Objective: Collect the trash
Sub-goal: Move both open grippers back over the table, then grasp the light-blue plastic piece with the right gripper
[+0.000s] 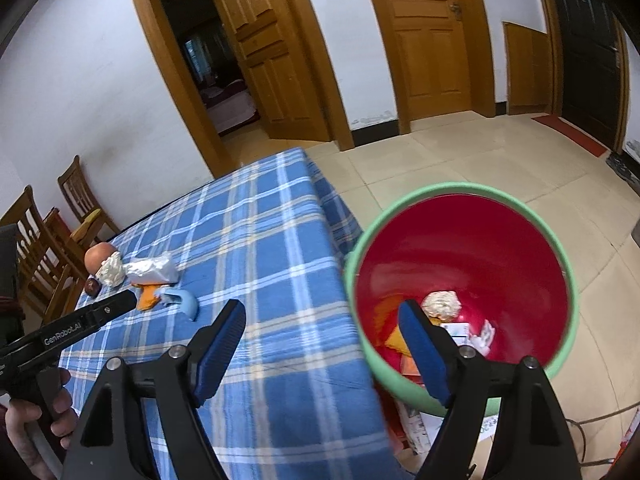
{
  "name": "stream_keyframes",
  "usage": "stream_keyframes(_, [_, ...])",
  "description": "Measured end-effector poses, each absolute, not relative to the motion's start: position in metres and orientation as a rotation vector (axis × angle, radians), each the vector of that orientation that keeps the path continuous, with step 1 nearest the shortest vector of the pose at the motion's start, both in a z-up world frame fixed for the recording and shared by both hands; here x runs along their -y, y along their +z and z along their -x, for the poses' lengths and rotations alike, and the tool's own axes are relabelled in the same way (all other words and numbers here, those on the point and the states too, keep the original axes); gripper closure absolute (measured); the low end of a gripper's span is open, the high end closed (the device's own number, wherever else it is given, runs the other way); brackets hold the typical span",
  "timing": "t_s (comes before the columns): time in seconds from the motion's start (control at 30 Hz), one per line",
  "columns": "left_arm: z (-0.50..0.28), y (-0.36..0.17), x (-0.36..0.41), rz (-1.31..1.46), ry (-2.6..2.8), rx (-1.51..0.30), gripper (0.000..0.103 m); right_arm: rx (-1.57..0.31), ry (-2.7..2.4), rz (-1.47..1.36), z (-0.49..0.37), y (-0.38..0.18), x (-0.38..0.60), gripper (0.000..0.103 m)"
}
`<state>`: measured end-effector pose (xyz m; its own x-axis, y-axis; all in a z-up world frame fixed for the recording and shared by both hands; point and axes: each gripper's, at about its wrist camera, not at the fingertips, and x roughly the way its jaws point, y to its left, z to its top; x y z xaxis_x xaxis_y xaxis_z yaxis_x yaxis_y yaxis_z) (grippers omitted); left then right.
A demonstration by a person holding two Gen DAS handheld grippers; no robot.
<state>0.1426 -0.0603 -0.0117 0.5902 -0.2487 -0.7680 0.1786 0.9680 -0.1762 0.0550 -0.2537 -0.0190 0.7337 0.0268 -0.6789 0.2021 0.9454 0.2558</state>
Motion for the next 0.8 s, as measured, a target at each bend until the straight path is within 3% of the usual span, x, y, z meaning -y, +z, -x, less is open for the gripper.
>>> stream_keyframes(0.47, [-0.149,-0.021,0.014,0.126,-0.169,-0.919,0.039,-0.822,0.073,-0.219,-0.107,-0.034,0.19,0.022])
stream_keyframes(0.8, [-0.152,-0.028,-0.002,0.15,-0.151,-0.925,0.039,-0.881,0.165,-0.121,-0.144,-0.052,0.15,0.042])
